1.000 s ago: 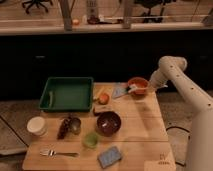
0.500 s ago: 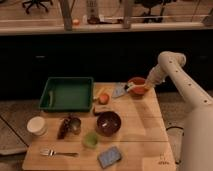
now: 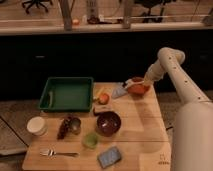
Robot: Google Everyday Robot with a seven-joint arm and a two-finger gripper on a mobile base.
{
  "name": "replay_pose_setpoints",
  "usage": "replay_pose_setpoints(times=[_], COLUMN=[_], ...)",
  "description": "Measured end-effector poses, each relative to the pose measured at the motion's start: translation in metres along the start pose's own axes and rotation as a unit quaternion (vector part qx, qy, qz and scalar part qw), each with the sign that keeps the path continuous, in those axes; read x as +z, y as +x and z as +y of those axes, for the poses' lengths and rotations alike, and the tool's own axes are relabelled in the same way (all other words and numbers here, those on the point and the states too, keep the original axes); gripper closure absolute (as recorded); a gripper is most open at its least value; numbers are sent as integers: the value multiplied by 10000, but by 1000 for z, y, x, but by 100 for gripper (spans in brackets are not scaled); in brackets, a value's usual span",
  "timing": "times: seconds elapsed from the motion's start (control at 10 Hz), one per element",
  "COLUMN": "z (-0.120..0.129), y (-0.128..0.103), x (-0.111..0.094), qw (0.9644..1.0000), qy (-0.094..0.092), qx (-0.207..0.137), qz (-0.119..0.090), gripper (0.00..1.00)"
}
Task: Place brush in red bowl
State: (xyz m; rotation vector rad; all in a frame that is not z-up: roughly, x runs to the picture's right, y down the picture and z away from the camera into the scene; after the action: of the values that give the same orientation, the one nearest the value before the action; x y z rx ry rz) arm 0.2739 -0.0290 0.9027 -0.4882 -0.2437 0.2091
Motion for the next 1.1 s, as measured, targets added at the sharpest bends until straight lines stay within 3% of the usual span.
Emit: replay_pose_setpoints(times=[0.2, 0.3, 0.7, 1.1], z=[-5, -9, -17, -19], y=[1, 1, -2, -4], x=[4, 8, 12, 17], qw=[9999, 9998, 9994, 9995], qy=[101, 178, 251, 205], qx=[2, 16, 13, 23], qz=[-57, -117, -227, -235], gripper=[78, 58, 21, 20])
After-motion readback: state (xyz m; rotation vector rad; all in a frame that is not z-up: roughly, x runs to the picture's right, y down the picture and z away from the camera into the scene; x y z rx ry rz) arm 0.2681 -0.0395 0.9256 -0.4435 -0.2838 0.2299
